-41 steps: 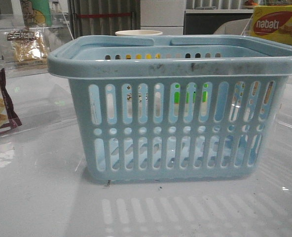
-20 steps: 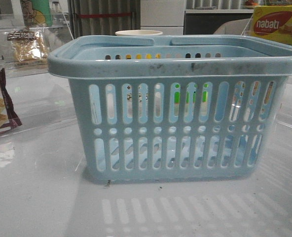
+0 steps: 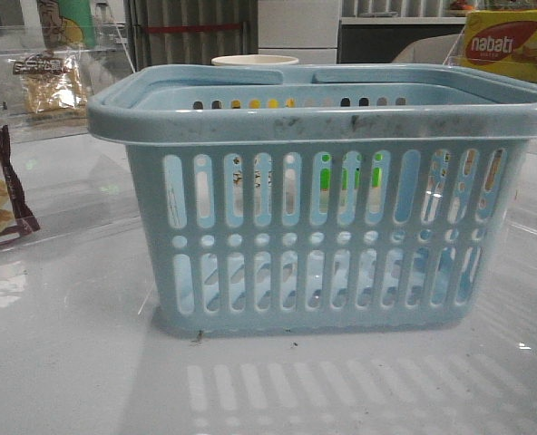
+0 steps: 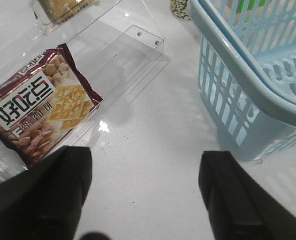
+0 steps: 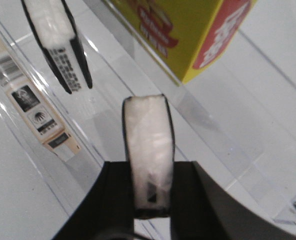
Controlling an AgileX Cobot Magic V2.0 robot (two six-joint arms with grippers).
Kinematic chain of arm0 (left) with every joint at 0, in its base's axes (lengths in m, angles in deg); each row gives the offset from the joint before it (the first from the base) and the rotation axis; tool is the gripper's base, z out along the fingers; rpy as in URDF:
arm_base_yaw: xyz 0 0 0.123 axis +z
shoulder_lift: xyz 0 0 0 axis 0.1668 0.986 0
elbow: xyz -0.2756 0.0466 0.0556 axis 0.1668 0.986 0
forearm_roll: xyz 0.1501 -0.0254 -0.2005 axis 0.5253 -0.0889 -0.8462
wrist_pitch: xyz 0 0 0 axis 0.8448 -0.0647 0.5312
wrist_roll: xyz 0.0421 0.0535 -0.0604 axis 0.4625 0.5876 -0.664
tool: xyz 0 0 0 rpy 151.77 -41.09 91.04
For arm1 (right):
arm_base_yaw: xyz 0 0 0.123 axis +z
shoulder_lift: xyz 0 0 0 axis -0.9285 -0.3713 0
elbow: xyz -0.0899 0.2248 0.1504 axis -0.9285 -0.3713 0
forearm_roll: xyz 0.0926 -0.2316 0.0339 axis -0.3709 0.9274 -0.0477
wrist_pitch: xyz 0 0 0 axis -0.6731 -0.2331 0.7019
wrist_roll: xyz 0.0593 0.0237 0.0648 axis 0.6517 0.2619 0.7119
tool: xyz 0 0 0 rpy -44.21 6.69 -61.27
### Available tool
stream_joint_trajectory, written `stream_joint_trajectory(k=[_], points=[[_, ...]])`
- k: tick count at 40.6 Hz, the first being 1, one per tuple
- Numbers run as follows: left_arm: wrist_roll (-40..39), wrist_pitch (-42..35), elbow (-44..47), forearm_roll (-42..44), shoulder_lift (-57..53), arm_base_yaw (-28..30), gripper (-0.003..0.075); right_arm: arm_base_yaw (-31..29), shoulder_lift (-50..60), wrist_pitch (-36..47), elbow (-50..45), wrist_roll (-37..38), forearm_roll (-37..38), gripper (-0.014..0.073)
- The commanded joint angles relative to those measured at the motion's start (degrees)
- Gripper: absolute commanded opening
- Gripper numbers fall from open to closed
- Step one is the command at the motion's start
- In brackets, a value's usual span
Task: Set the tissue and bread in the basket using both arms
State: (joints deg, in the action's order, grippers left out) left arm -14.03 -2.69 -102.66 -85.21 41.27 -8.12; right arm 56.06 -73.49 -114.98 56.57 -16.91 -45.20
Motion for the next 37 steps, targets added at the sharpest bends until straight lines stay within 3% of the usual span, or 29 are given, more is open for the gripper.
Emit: stream_joint_trajectory(k=[1,11,18,28,37], points=[[0.1,-3.6,-1.9,-0.4,0.0,-0.5,0.0507,0.7,7.1,2.9,2.2,-0.2,0.6,0.0215],[0.1,-3.6,-1.9,-0.4,0.0,-0.5,0.0507,6.3,18.3,-3.8,2.2,-0.2,-4.0,0.0215],[0.1,-3.6,-1.9,-0.4,0.0,-0.5,0.0507,13.8,22.1,-9.8,2.1,-0.2,-8.7,0.0215],[0.1,-3.6,-1.9,-0.4,0.0,-0.5,0.0507,26.9,20.6,-11.7,-0.3,-0.2,-9.5,0.0215],[0.1,-3.6,-1.9,-0.4,0.0,-0.5,0.0507,33.8,15.0,-11.8,-1.7,-0.2,-9.5,0.0215]])
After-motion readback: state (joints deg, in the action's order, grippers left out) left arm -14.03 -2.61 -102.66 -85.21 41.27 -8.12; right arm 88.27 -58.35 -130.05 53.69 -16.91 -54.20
